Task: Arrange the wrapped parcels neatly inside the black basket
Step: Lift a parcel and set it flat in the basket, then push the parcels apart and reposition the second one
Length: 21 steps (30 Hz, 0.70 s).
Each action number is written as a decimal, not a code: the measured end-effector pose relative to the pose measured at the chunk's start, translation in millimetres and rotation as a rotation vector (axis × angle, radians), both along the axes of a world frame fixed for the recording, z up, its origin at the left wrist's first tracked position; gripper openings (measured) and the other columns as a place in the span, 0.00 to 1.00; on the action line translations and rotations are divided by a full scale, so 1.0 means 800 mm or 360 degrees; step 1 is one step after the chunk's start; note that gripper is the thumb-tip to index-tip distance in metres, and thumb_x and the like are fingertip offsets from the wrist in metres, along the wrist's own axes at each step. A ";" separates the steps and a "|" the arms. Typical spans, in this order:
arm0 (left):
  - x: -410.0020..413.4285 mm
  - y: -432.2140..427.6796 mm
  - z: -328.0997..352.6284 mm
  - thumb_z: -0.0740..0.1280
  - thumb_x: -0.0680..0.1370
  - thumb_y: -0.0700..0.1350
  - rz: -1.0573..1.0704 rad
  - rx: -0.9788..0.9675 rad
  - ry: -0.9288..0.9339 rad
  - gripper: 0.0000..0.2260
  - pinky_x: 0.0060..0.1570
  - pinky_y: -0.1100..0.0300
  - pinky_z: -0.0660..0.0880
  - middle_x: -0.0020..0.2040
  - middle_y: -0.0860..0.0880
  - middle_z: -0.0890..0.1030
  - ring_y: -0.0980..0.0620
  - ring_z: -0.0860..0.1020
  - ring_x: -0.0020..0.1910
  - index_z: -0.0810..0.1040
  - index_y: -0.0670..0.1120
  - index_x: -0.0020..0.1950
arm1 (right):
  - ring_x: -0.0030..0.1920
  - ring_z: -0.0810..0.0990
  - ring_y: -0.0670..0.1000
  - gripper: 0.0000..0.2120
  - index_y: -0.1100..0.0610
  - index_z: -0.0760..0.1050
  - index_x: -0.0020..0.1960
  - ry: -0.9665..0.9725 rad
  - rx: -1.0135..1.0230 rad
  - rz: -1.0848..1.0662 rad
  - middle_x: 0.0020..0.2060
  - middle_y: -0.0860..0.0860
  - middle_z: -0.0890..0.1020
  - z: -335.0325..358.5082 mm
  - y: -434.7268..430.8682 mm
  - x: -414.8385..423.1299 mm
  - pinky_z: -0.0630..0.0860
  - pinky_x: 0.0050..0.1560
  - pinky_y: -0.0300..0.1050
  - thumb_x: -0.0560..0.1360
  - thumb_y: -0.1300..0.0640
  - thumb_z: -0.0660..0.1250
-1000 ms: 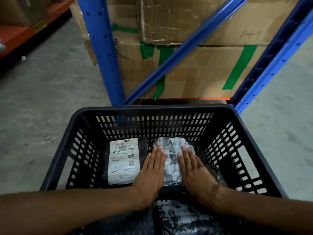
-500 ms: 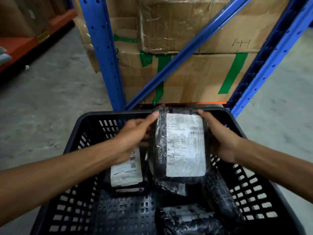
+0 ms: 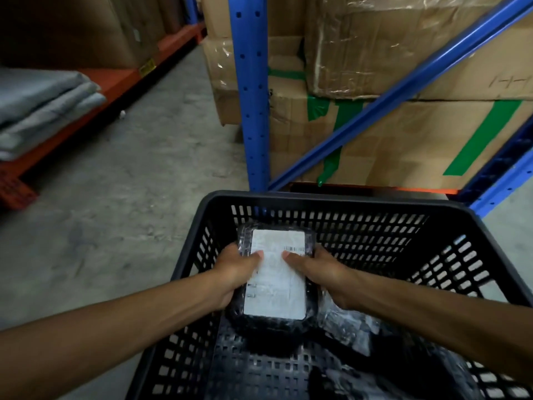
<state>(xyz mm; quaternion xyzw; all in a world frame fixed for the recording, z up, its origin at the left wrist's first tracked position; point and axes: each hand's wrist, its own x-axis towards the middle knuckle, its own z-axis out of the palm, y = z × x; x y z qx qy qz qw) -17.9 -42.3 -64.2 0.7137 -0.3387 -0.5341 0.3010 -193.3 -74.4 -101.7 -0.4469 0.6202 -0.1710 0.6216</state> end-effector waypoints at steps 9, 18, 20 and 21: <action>-0.012 -0.011 -0.033 0.65 0.78 0.48 -0.0254 -0.0022 -0.0874 0.35 0.74 0.47 0.65 0.79 0.42 0.62 0.41 0.63 0.77 0.53 0.43 0.81 | 0.58 0.79 0.54 0.25 0.54 0.73 0.71 -0.0135 0.0155 -0.0076 0.63 0.55 0.81 -0.024 -0.013 -0.023 0.72 0.62 0.47 0.81 0.41 0.57; -0.131 0.078 -0.003 0.61 0.80 0.46 -0.2184 -0.0831 -0.1942 0.35 0.78 0.48 0.46 0.80 0.36 0.53 0.37 0.50 0.79 0.48 0.36 0.81 | 0.81 0.49 0.62 0.50 0.60 0.41 0.82 0.1256 -0.0310 0.0918 0.81 0.62 0.50 -0.048 0.058 -0.159 0.50 0.80 0.55 0.73 0.41 0.65; -0.159 0.079 -0.042 0.56 0.83 0.53 -0.2586 -0.0616 -0.2434 0.34 0.76 0.37 0.43 0.80 0.32 0.50 0.30 0.47 0.78 0.47 0.34 0.80 | 0.79 0.32 0.64 0.57 0.56 0.27 0.79 0.1460 -0.0300 0.1259 0.79 0.60 0.31 -0.042 0.067 -0.173 0.43 0.78 0.63 0.74 0.38 0.67; -0.172 0.079 -0.060 0.53 0.83 0.55 -0.2705 -0.0506 -0.2616 0.34 0.74 0.33 0.40 0.80 0.32 0.50 0.28 0.47 0.78 0.48 0.34 0.80 | 0.78 0.30 0.65 0.61 0.55 0.24 0.78 0.1489 -0.0302 0.1386 0.78 0.59 0.27 -0.040 0.068 -0.176 0.43 0.78 0.65 0.72 0.36 0.69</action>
